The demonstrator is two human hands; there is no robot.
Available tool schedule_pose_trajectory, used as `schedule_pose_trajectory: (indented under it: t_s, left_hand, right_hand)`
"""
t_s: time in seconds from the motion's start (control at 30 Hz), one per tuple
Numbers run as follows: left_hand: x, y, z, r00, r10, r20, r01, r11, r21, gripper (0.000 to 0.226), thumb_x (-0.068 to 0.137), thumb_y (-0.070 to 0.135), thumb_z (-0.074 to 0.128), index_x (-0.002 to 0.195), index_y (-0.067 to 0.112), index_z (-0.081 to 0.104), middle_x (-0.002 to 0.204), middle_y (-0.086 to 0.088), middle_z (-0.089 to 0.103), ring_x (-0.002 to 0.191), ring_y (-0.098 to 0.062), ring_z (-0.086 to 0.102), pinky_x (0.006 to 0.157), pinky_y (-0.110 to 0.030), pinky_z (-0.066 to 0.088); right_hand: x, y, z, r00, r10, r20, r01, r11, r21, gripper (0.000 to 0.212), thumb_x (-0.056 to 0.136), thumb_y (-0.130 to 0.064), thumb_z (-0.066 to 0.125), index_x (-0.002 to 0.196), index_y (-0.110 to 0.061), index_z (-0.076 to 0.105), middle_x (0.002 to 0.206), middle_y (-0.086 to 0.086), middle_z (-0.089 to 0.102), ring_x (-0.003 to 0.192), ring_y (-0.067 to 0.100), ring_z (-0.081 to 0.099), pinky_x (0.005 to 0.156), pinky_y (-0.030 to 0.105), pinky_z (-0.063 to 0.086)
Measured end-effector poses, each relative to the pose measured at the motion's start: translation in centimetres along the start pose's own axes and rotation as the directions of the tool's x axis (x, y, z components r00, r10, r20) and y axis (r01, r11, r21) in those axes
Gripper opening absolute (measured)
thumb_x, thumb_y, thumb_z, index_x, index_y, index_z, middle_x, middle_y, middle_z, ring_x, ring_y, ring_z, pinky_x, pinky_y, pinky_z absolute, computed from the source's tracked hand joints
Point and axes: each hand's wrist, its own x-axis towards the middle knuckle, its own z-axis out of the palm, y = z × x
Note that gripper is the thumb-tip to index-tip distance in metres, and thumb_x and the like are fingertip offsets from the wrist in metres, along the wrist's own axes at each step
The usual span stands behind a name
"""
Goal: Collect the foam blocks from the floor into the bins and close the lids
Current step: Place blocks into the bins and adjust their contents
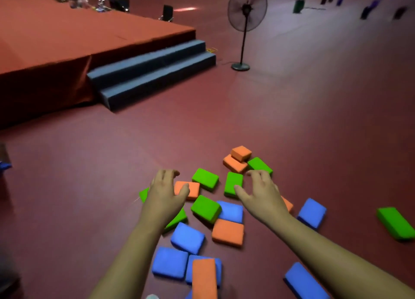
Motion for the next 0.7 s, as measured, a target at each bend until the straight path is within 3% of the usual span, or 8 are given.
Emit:
schedule_pose_trajectory:
  t_s: [0.1,0.23,0.33,0.53,0.7]
  left_hand:
    - [4.0,0.0,2.4,0.996,0.051,0.074,-0.051,0.999,-0.014,0.052,0.08,0.048,0.052,0.114,0.01,0.06,0.112,-0.008,0.056,0.11,-0.028,0.055,0.095,-0.04,0.043]
    - [9.9,-1.1,5.1,0.973,0.161,0.167,-0.152,0.986,-0.067,0.065,0.074,0.057,0.037,0.111,0.008,0.06,0.111,-0.01,0.056,0.109,-0.03,0.054,0.094,-0.041,0.044]
    - [14.4,-2.6,7.0,0.942,0.224,0.248,-0.208,0.974,-0.088,0.062,0.074,0.056,0.036,0.107,0.008,0.059,0.107,-0.009,0.055,0.106,-0.031,0.054,0.091,-0.042,0.045]
    - [22.0,-6.7,13.2,0.891,0.271,0.365,-0.267,0.962,-0.061,0.064,0.075,0.056,0.035,0.112,0.009,0.059,0.106,-0.008,0.056,0.105,-0.029,0.056,0.089,-0.042,0.048]
    - [25.9,-10.6,23.1,0.867,0.239,0.438,-0.251,0.967,-0.031,0.059,0.074,0.051,0.038,0.107,0.008,0.061,0.099,-0.01,0.056,0.096,-0.034,0.058,0.085,-0.044,0.049]
  right_hand:
    - [2.1,1.3,0.6,0.995,0.099,-0.002,-0.099,0.994,-0.039,0.053,0.088,-0.048,0.062,0.129,-0.016,0.053,0.128,0.007,0.048,0.122,0.03,0.05,0.101,0.04,0.038]
    - [5.4,1.7,2.2,0.97,0.241,-0.046,-0.243,0.968,-0.056,0.054,0.088,-0.049,0.063,0.129,-0.016,0.054,0.127,0.008,0.048,0.12,0.032,0.052,0.1,0.041,0.04]
    - [8.0,1.1,3.6,0.942,0.327,-0.079,-0.332,0.941,-0.062,0.053,0.087,-0.049,0.064,0.127,-0.016,0.055,0.126,0.007,0.049,0.119,0.031,0.053,0.1,0.043,0.041]
    - [14.0,2.3,7.6,0.921,0.388,-0.042,-0.39,0.91,-0.138,0.05,0.088,-0.05,0.061,0.124,-0.016,0.054,0.123,0.005,0.049,0.12,0.027,0.053,0.1,0.041,0.04]
    - [19.5,8.0,13.9,0.905,0.419,0.074,-0.396,0.893,-0.212,0.055,0.09,-0.052,0.057,0.131,-0.016,0.051,0.126,0.006,0.048,0.123,0.028,0.051,0.103,0.04,0.038]
